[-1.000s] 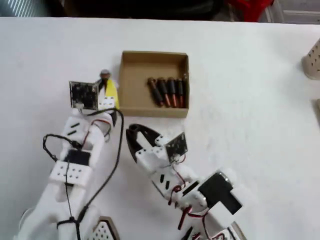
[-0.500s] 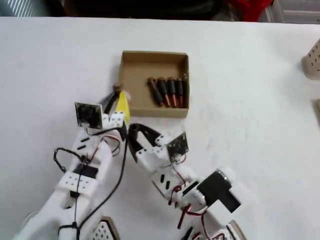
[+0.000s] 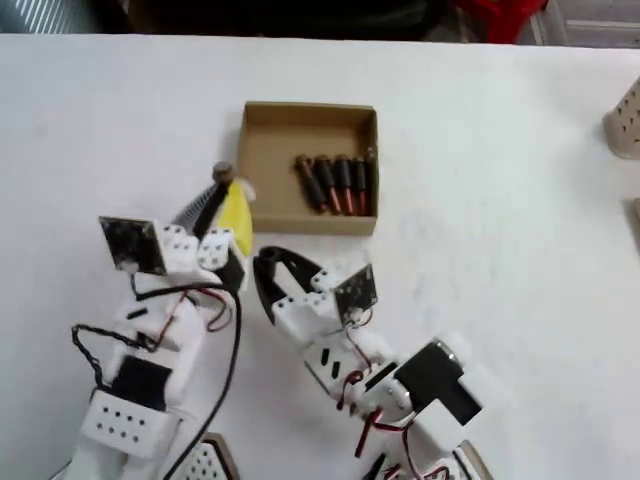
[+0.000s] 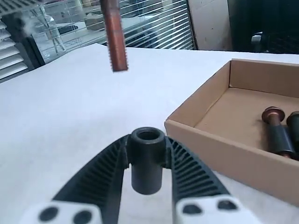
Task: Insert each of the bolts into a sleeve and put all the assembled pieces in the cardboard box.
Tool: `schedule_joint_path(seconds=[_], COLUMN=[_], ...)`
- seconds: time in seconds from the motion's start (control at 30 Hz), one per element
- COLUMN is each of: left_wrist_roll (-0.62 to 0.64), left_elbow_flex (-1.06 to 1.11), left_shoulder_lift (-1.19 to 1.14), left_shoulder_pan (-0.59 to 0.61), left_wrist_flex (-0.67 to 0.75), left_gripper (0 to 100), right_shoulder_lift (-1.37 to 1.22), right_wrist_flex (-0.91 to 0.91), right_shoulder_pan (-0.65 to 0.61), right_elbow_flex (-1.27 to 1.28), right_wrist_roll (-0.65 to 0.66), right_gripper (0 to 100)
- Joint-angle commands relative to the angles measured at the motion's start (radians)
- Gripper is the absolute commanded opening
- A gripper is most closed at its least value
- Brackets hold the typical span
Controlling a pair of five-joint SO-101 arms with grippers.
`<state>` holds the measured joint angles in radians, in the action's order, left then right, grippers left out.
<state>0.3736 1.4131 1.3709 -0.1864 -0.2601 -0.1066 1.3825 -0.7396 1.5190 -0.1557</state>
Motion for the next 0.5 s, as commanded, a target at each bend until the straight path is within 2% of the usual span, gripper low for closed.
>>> schedule_joint_path(seconds=[0.0,0.2,0.37,0.47], left_wrist_roll=[0.009,0.008,-0.094,-0.097], left_elbow_flex=[0.040,0.046,0.051,0.051], left_shoulder_lift=[0.022,-0.087,-0.239,-0.303], left_shoulder_pan=[-0.064,-0.073,-0.071,-0.070], left_wrist_flex=[0.071,0.158,0.279,0.319], left_gripper=[2,2,2,2], right_shoulder_lift=[0.002,0.002,0.002,0.002], right_wrist_flex=[0.021,0.021,0.021,0.021], right_shoulder_pan=[-0.004,-0.024,-0.024,-0.024], right_elbow_flex=[-0.020,-0.011,-0.011,-0.011], right_wrist_roll=[0.000,0.000,0.000,0.000], right_gripper=[1.6,1.6,1.6,1.6])
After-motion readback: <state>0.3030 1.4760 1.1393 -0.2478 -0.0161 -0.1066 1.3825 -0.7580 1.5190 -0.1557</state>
